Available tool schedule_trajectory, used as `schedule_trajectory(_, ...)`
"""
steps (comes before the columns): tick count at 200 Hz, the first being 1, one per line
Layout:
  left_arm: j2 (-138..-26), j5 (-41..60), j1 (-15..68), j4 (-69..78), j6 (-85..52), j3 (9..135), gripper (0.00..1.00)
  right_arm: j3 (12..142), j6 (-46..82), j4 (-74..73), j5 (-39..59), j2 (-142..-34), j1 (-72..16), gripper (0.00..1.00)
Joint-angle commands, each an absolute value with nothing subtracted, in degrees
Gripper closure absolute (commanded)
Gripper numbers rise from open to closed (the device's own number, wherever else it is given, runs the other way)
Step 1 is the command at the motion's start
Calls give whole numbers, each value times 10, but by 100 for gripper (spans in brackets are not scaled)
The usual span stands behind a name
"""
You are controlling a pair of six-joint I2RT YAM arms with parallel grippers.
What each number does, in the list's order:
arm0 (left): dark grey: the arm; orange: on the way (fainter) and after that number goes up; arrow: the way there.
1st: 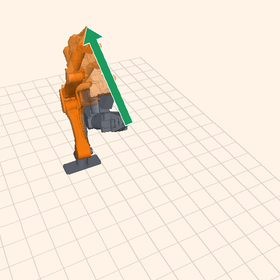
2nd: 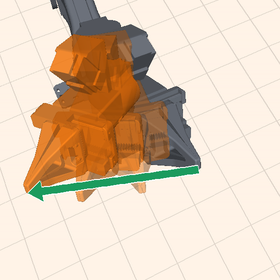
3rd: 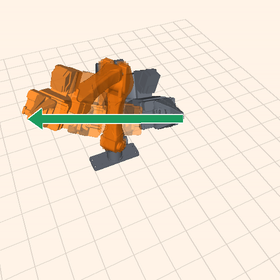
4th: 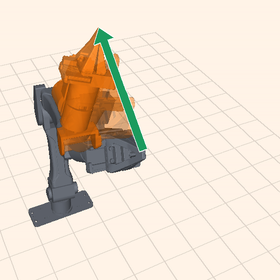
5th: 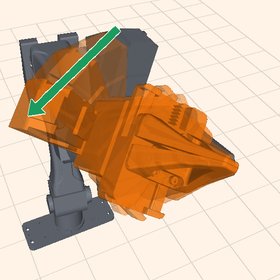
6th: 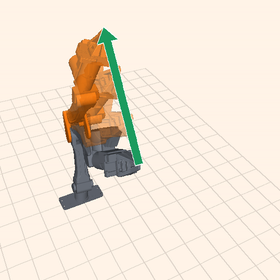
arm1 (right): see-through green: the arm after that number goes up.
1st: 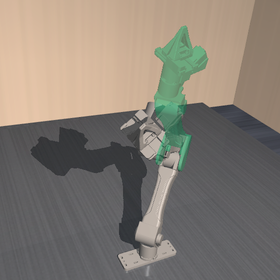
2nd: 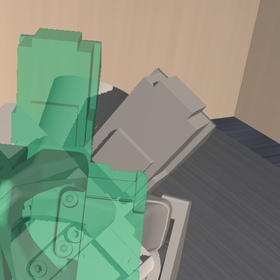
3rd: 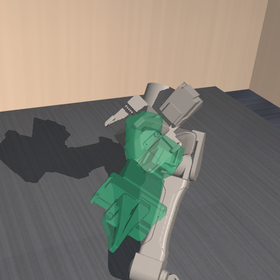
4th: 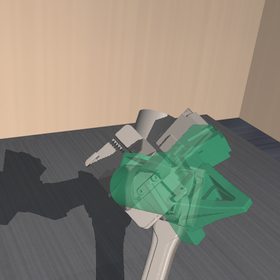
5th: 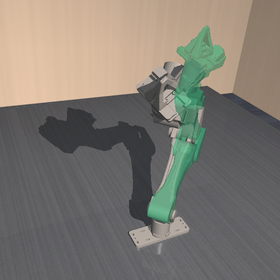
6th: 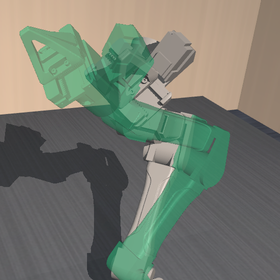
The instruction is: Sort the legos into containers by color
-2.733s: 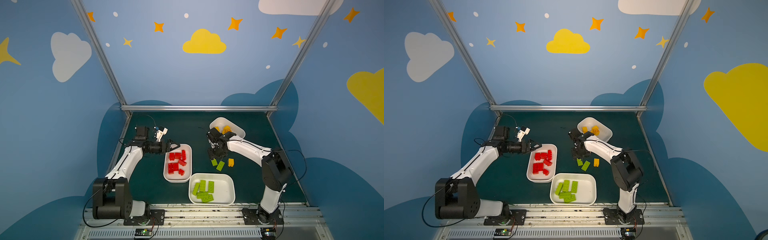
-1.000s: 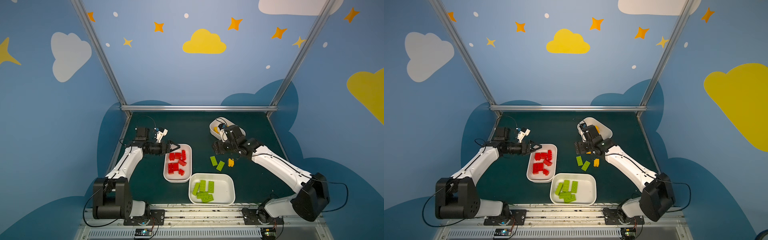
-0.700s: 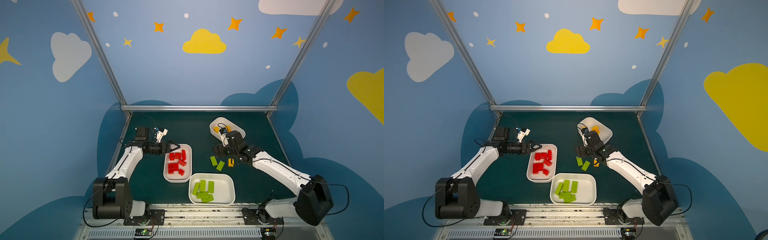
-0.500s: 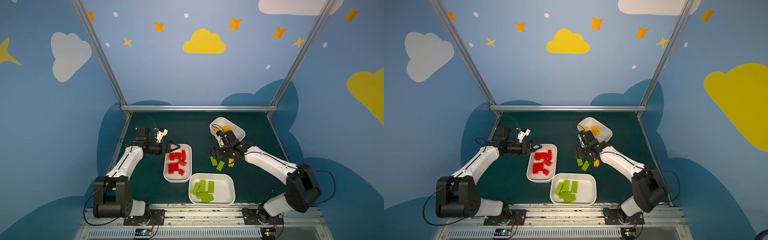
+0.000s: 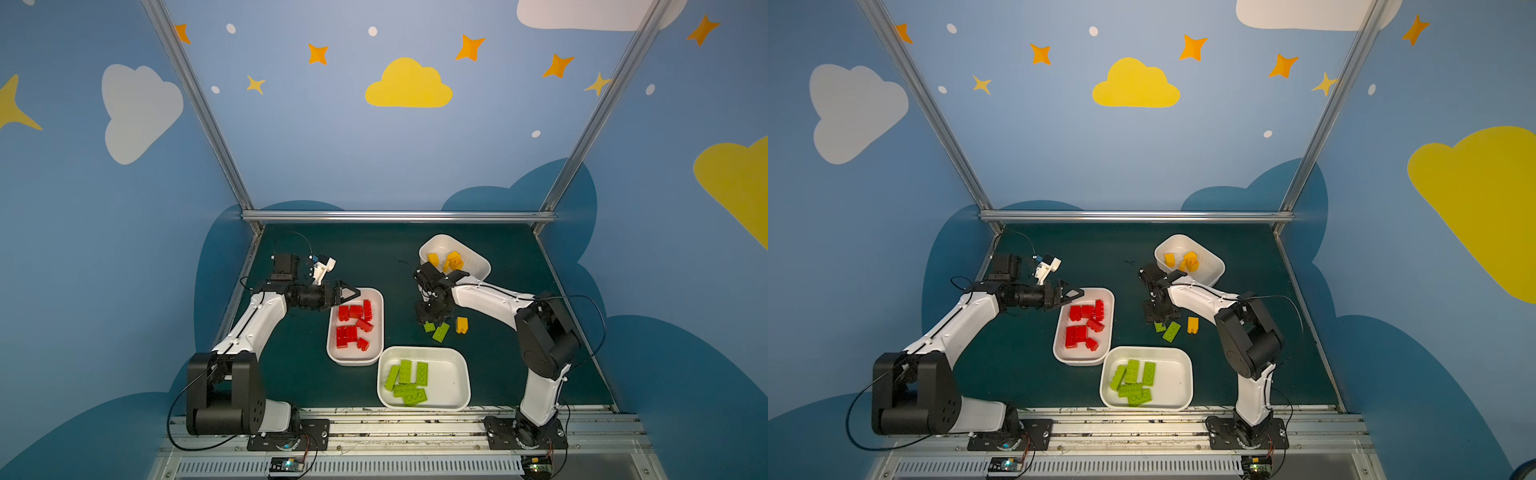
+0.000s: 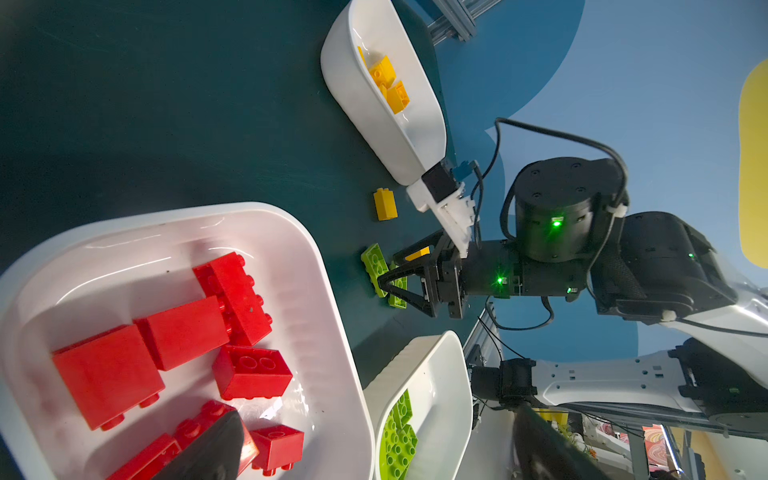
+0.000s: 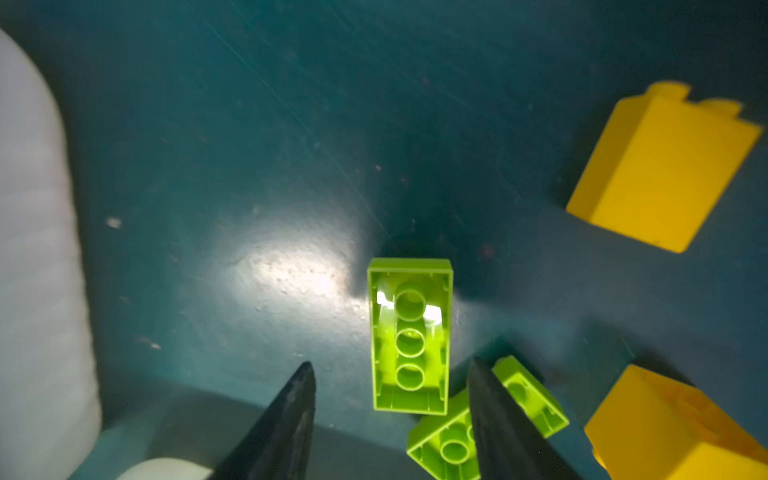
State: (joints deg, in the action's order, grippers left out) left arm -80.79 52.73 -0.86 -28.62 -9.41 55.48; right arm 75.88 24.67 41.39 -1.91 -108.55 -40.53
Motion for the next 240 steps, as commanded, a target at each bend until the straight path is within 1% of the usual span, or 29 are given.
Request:
schedule_trajectory(1, -810, 533, -11, -282, -90, 553, 0, 776, 250, 444, -36, -1106, -411, 43)
schedule_trajectory(28, -810, 533, -11, -282, -90, 552, 1, 778, 247, 441, -48, -1111, -412, 45)
schedule_trajectory(47, -809, 534, -10, -279, -92, 548, 1, 779, 246, 437, -42, -1124, -412, 50)
schedule_trajectory(58, -809, 534, -10, -281, -91, 548, 1, 779, 246, 438, -40, -1128, -413, 54)
schedule_trajectory(77, -805, 533, -11, -285, -88, 548, 0, 781, 242, 444, -49, -1131, -412, 68)
schedule_trajectory(84, -805, 531, -11, -285, -88, 548, 0, 781, 238, 445, -56, -1128, -412, 70)
schedule_trajectory(102, -805, 533, -11, -279, -92, 545, 1, 781, 237, 447, -60, -1125, -409, 70)
schedule_trajectory(118, -807, 535, -10, -276, -94, 544, 1, 779, 235, 449, -59, -1112, -407, 72)
schedule_trajectory(155, -807, 535, -11, -283, -90, 549, 1, 781, 228, 477, -49, -1024, -408, 72)
schedule_trajectory(192, -809, 537, -10, -283, -89, 552, 0, 751, 178, 531, 7, -919, -423, 71)
schedule_trajectory(206, -809, 538, -11, -284, -87, 552, 1, 731, 151, 560, 45, -884, -437, 71)
schedule_trajectory(240, -810, 540, -10, -285, -84, 551, 0, 681, 127, 623, 105, -809, -481, 72)
